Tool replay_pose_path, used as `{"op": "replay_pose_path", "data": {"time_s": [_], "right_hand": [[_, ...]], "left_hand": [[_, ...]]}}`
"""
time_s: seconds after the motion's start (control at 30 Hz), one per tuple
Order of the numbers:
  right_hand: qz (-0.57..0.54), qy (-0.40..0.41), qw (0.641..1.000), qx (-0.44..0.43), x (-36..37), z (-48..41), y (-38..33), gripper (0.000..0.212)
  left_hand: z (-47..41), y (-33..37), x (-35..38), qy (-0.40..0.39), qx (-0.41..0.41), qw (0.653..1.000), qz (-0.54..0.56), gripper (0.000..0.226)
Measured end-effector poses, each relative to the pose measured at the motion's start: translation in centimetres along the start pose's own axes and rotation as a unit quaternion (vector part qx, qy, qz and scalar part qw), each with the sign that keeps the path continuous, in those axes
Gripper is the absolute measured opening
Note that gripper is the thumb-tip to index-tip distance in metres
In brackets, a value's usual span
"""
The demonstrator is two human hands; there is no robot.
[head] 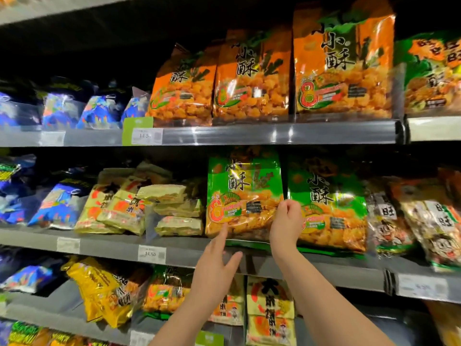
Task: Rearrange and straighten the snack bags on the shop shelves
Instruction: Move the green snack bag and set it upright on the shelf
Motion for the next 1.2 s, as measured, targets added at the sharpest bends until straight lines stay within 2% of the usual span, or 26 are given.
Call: {"op": "replay_pose_path", "data": {"time_s": [0.17, 0.37, 0.5, 0.6, 0.67, 0.73, 0.8, 0.9, 1.0, 1.07, 1.2], "right_hand": [[0.022, 0.006, 0.999, -0.028, 0.3, -1.0, 1.7, 0.019], [0.156, -0.022, 0.985, -0.073, 1.4, -0.5, 3.8, 0.018], [0.225, -0.017, 0.969, -0.099, 1.4, 0.2, 4.8, 0.007], [0.294, 0.048, 0.943, -0.149, 1.0, 1.2, 4.9, 0.021], [0.342, 0.083, 0.912, -0.21, 1.1, 2.1, 4.7, 0.023], [0.387, 0.094, 0.887, -0.233, 1.3, 2.6, 4.7, 0.021], [0.419, 0.095, 0.874, -0.228, 1.3, 2.6, 4.9, 0.018], [0.454, 0.105, 0.859, -0.213, 0.7, 2.1, 5.3, 0.019], [0.491, 0.12, 0.842, -0.188, 0.0, 1.5, 5.4, 0.021], [0.51, 0.122, 0.833, -0.178, -0.2, 1.3, 5.4, 0.023], [0.487, 0.122, 0.848, -0.168, -0.5, 1.6, 5.4, 0.018]], "left_hand": [[-2.5, -2.2, 1.1, -0.026, -0.003, 0.999, -0.039, 0.064], [-4.0, -4.5, 2.4, -0.058, -0.018, 0.991, -0.117, 0.062], [-4.0, -5.5, 1.8, -0.052, -0.027, 0.986, -0.156, 0.059], [-4.0, -5.4, 1.4, -0.028, 0.009, 0.985, -0.17, 0.057], [-4.2, -5.1, 1.3, -0.009, 0.041, 0.978, -0.203, 0.054], [-4.6, -4.9, 1.1, 0.026, 0.073, 0.967, -0.243, 0.043], [-4.9, -5.0, 1.1, 0.048, 0.084, 0.963, -0.253, 0.036], [-4.9, -5.3, 1.5, 0.035, 0.089, 0.969, -0.227, 0.034], [-4.7, -5.2, 2.3, 0.027, 0.117, 0.956, -0.269, 0.027], [-4.8, -5.4, 2.6, 0.001, 0.098, 0.954, -0.282, 0.038], [-4.7, -5.7, 2.9, 0.0, 0.09, 0.952, -0.291, 0.044]]}}
Point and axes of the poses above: each hand's wrist, its own z-axis away from the middle knuckle, its own x-axis out of the palm, y = z × x, the point moved 6 cm from there along -z, towards the middle knuckle, and after that the axes turned 6 degrees about x, right-handed, at the moved point
